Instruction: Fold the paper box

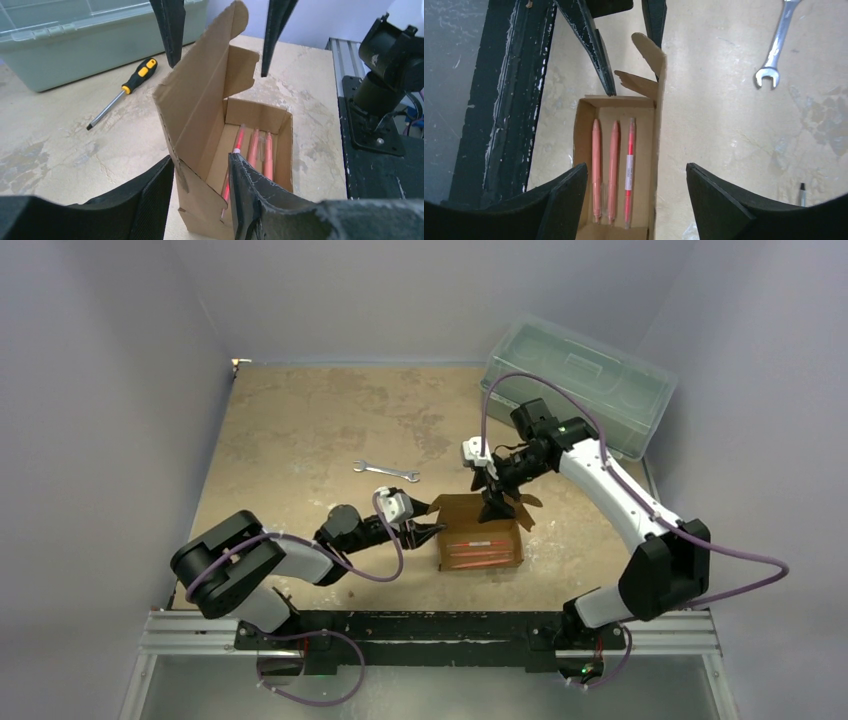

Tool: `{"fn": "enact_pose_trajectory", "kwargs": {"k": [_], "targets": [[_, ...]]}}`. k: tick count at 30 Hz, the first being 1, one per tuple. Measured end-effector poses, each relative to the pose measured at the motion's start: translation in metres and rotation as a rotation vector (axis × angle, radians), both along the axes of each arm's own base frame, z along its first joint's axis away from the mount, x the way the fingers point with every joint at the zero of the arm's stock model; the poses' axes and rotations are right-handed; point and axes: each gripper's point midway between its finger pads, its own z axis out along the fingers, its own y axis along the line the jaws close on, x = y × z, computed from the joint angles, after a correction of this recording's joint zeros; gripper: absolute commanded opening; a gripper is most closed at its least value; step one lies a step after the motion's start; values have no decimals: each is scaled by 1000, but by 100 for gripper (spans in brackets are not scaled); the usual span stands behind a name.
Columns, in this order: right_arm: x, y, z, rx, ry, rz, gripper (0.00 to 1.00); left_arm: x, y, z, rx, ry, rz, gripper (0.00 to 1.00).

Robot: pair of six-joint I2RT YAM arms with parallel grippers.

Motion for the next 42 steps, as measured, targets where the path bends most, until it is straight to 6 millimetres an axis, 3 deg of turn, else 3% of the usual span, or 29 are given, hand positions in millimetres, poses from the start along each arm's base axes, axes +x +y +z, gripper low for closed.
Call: {"fn": "enact_pose_trajectory", "kwargs": {"k": [3, 6, 11, 13, 17, 20, 24, 27, 36, 42], "targets": [[-1, -5, 14, 15, -26, -36, 86, -2, 0, 8, -8, 0, 22, 45], [-1, -18, 37, 52, -85, -94, 86, 0, 2, 12, -8, 11, 50, 45], [9, -54, 70, 109, -165, -271, 81, 3, 5, 2, 17, 56, 86, 44], [15, -72, 74, 128, -178, -388, 74, 4, 5, 0, 23, 66, 98, 44], [26, -108, 59, 144, -145, -652, 53, 3, 6, -3, 32, 84, 108, 44], [35, -134, 37, 133, -108, -854, 45, 1, 6, 0, 34, 88, 113, 43], [40, -152, 14, 116, -97, -1037, 34, -1, 8, 4, 33, 97, 121, 42], [45, -159, 10, 114, -103, -1099, 24, -2, 8, 3, 36, 109, 124, 42], [58, -164, -7, 44, -160, -1005, 10, -6, 7, -1, 48, 143, 128, 42], [33, -156, -37, -56, -164, -738, 9, -10, 7, 7, 20, 166, 125, 42]]}}
